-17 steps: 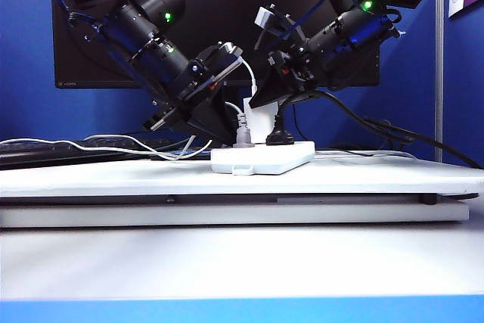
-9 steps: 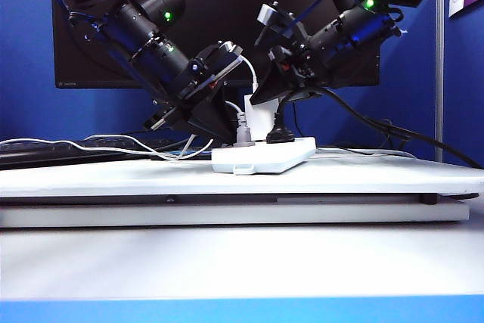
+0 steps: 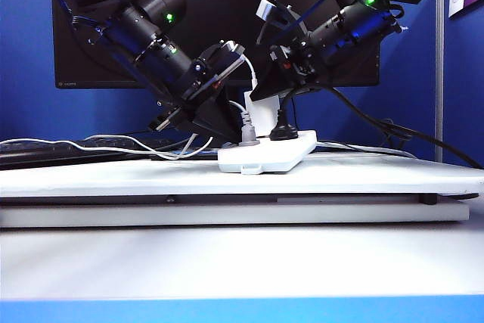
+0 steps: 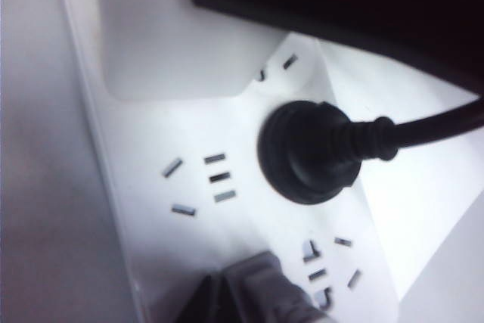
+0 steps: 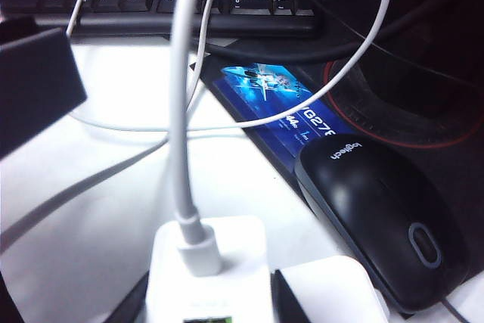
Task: Unplug the white charger from the socket, then place it next to the socket.
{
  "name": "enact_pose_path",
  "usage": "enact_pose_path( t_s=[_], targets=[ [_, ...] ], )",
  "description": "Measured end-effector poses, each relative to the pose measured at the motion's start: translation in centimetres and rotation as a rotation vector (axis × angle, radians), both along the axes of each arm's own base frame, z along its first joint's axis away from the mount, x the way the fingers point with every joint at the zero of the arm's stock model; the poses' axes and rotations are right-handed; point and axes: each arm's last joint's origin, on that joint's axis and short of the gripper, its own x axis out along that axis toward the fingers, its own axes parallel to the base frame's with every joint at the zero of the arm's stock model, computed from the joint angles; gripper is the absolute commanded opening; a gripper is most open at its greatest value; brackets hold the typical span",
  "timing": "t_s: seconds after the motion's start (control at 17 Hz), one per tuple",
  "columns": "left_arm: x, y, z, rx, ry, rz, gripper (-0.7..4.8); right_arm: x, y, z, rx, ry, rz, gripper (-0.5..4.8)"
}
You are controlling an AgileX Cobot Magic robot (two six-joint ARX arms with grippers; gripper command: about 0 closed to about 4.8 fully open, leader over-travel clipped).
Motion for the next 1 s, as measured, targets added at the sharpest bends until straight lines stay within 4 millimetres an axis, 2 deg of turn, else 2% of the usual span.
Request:
enact_pose_path(
  t_s=[0.18,0.35,0.47,0.7,0.88,1.0],
  targets=[
    [0.0,0.0,0.0,-0.001,0.001,-0.001,-0.05,0.2,-0.1,0.0,0.056,0.059,-0.029,0.17],
    [0.0,0.0,0.0,-0.003,-0.002,-0.001,-0.05,0.1,-0.1,0.1,0.031,0.013,-0.006,0.17],
    [0.0,0.0,0.0,-0.003,-0.001,-0.001,-0.05,0.3,-0.3,0.2,0.083,0.061,-0.033,0.17],
    [0.1,-0.1,0.1,-0.008,-0.009,-0.002,-0.05,0.4,-0.3,0.5,0.092,0.04,-0.032,0.12],
    [0.1,-0.1,0.1,-0.013,-0.015,-0.004,-0.05,0.1,-0.2,0.9,0.058,-0.028,0.0,0.12],
    [0.1,-0.1,0.1,-0.015,-0.014,-0.006,-0.05,0.1,-0.2,1.2,0.096,0.009,-0.022,0.11]
  ],
)
